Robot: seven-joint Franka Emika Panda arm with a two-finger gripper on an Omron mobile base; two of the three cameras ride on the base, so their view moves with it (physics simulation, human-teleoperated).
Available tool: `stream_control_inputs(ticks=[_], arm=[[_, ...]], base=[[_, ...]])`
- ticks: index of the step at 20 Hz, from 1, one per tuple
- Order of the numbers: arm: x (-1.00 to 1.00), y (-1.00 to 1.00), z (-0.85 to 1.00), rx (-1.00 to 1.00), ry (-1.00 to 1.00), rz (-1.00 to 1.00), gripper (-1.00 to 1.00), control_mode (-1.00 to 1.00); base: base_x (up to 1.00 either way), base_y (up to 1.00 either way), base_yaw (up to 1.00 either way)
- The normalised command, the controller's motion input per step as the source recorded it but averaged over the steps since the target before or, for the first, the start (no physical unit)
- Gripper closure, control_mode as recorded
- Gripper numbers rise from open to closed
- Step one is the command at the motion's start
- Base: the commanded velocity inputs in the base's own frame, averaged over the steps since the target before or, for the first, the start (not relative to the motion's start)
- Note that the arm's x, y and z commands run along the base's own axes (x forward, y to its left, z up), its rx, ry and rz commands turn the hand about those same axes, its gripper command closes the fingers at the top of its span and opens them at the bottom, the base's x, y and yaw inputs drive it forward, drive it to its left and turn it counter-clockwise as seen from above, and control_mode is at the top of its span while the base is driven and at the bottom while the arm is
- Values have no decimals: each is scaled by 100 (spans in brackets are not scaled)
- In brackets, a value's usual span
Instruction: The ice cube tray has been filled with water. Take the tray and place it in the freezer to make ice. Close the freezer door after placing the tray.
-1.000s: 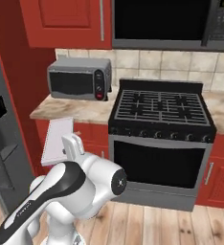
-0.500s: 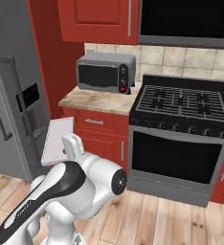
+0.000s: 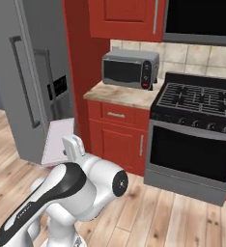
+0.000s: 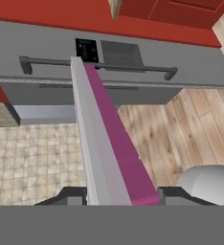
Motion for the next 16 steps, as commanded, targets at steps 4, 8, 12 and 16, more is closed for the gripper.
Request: stream_control_inputs(ticks=[4, 8, 12, 16], arm=[[0, 0, 0, 0, 0, 0, 100, 100], [0, 0, 0, 0, 0, 0, 100, 100], [0, 0, 0, 0, 0, 0, 100, 100], [0, 0, 0, 0, 0, 0, 100, 100]], base=[[-28, 21, 20], [-19, 24, 19], [-4, 33, 17], [-2, 39, 16]])
